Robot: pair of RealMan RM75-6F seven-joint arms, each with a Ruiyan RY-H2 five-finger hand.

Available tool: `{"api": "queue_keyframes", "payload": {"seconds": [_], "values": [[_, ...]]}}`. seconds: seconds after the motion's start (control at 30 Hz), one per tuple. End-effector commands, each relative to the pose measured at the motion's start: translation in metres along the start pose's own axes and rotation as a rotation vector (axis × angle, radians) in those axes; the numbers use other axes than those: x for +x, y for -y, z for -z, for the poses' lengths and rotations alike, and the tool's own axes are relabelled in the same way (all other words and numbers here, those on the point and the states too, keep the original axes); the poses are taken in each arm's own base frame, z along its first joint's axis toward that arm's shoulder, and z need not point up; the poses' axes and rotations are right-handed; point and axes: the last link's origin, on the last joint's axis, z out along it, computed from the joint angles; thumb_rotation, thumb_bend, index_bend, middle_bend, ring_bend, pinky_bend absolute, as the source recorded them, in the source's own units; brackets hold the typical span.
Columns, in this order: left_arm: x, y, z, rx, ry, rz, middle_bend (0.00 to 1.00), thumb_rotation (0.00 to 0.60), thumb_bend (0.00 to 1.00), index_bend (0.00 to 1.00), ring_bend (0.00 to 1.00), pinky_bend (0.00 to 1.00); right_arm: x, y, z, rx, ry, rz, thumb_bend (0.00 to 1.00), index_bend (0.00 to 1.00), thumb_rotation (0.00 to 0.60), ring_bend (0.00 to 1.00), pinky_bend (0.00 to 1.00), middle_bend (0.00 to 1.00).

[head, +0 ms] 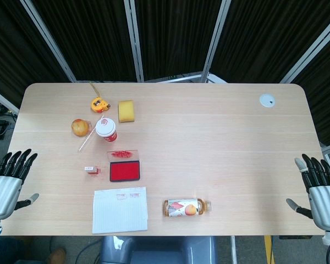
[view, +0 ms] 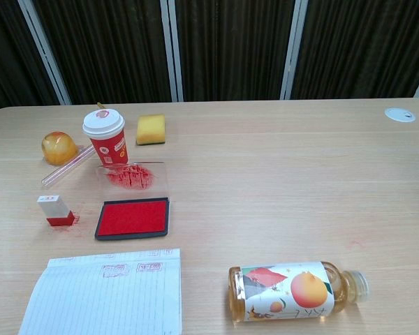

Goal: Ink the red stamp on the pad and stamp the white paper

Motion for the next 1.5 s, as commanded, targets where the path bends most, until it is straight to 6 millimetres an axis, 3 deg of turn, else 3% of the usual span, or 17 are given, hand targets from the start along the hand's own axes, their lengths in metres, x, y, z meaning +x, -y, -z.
{"api": "queue_keyframes", "payload": {"seconds": [0.03, 0.27, 0.3, 0.37, 0.4, 0.5, 0.57, 0.7, 0.83, 1.13, 1.5], "values": [[0.000, 0.001, 0.000, 0.002, -0.001, -0.004, 0.00, 0.600, 0.00, 0.00, 0.00, 0.00, 0.000, 0.000, 0.000, -0.001, 0.001, 0.000, 0.00, 0.00, 0.600, 0.00, 0.00, 0.00], [-0.003, 0.002, -0.003, 0.004, 0.004, -0.015, 0.00, 0.600, 0.00, 0.00, 0.00, 0.00, -0.003, 0.000, 0.001, -0.004, 0.017, 0.008, 0.00, 0.00, 0.600, 0.00, 0.00, 0.00], [-0.004, 0.002, -0.005, -0.003, 0.000, -0.022, 0.00, 0.600, 0.00, 0.00, 0.01, 0.04, -0.003, 0.000, 0.001, -0.004, 0.024, 0.007, 0.00, 0.00, 0.600, 0.00, 0.00, 0.00], [-0.009, 0.002, -0.012, -0.018, -0.001, -0.040, 0.00, 0.600, 0.04, 0.00, 0.15, 0.25, -0.004, 0.001, 0.000, -0.005, 0.029, -0.001, 0.00, 0.00, 0.600, 0.00, 0.00, 0.00], [-0.013, 0.002, -0.015, -0.022, 0.004, -0.043, 0.00, 0.600, 0.08, 0.00, 0.28, 0.40, -0.003, 0.001, 0.000, -0.006, 0.028, -0.003, 0.00, 0.00, 0.600, 0.00, 0.00, 0.00], [-0.028, -0.003, -0.034, -0.020, 0.061, -0.024, 0.00, 0.600, 0.12, 0.00, 0.54, 0.61, -0.003, 0.001, -0.002, -0.010, 0.030, -0.004, 0.00, 0.00, 0.600, 0.00, 0.00, 0.00], [-0.037, -0.010, -0.053, -0.019, 0.097, -0.018, 0.00, 0.600, 0.13, 0.00, 0.63, 0.67, -0.003, -0.001, -0.003, -0.023, 0.037, -0.005, 0.00, 0.00, 0.600, 0.00, 0.00, 0.00], [-0.057, -0.027, -0.080, -0.039, 0.183, 0.011, 0.01, 0.600, 0.15, 0.01, 0.71, 0.72, -0.005, -0.002, -0.007, -0.035, 0.047, -0.001, 0.00, 0.00, 0.600, 0.00, 0.00, 0.00], [-0.079, -0.041, -0.098, -0.061, 0.233, 0.054, 0.11, 0.600, 0.15, 0.11, 0.77, 0.77, -0.010, -0.004, -0.010, -0.048, 0.063, 0.007, 0.00, 0.00, 0.600, 0.00, 0.00, 0.00], [-0.107, -0.051, -0.119, -0.073, 0.244, 0.125, 0.31, 0.600, 0.20, 0.29, 0.82, 0.81, -0.016, -0.008, -0.011, -0.072, 0.077, 0.028, 0.00, 0.00, 0.600, 0.00, 0.00, 0.00], [-0.122, -0.053, -0.126, -0.072, 0.260, 0.130, 0.38, 0.600, 0.24, 0.36, 0.82, 0.81, -0.015, -0.014, -0.010, -0.096, 0.075, 0.028, 0.00, 0.00, 0.600, 0.00, 0.00, 0.00]]}}
